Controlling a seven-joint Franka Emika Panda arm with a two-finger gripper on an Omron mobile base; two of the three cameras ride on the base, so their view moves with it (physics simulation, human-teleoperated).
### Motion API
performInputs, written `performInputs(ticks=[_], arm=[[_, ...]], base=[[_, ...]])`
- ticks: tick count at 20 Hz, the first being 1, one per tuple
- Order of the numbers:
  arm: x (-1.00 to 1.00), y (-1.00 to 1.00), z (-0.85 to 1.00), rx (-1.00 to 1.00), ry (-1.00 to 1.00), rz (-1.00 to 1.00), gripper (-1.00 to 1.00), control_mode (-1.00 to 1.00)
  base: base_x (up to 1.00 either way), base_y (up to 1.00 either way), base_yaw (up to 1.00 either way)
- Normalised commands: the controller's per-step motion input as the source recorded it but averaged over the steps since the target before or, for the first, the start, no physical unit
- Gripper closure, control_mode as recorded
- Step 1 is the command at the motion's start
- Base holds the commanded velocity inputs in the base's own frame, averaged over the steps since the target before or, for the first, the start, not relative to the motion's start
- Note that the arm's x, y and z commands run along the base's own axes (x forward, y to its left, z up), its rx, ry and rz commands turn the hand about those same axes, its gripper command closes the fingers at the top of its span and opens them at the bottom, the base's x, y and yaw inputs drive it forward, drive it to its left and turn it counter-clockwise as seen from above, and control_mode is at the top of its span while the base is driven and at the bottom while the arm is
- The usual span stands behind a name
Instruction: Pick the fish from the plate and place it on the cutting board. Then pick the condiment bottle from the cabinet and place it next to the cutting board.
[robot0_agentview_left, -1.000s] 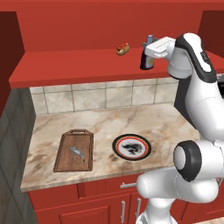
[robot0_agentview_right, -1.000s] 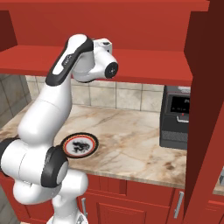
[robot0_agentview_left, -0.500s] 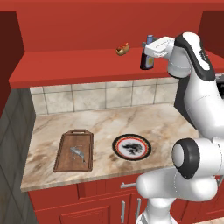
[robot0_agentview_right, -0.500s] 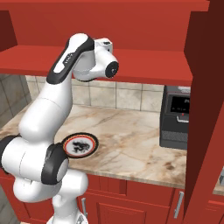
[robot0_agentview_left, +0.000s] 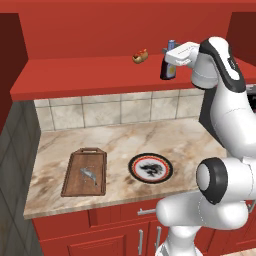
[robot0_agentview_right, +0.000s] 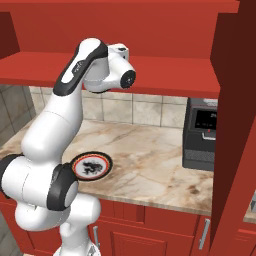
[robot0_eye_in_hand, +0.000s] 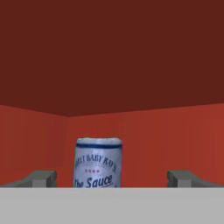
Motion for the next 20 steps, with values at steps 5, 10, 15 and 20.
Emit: performInputs(ticks=[5,10,15,20], arm=[[0.01,0.00,0.00,0.00,0.00,0.00,1.00,-1.00],[0.04,0.00,0.00,0.00,0.00,0.00,1.00,-1.00],[0.02,0.00,0.00,0.00,0.00,0.00,1.00,-1.00],[0.00,0.00,0.00,0.00,0.00,0.00,1.00,-1.00]], base=[[0.00,0.00,0.00],[0.00,0.00,0.00],[0.00,0.00,0.00],[0.00,0.00,0.00]])
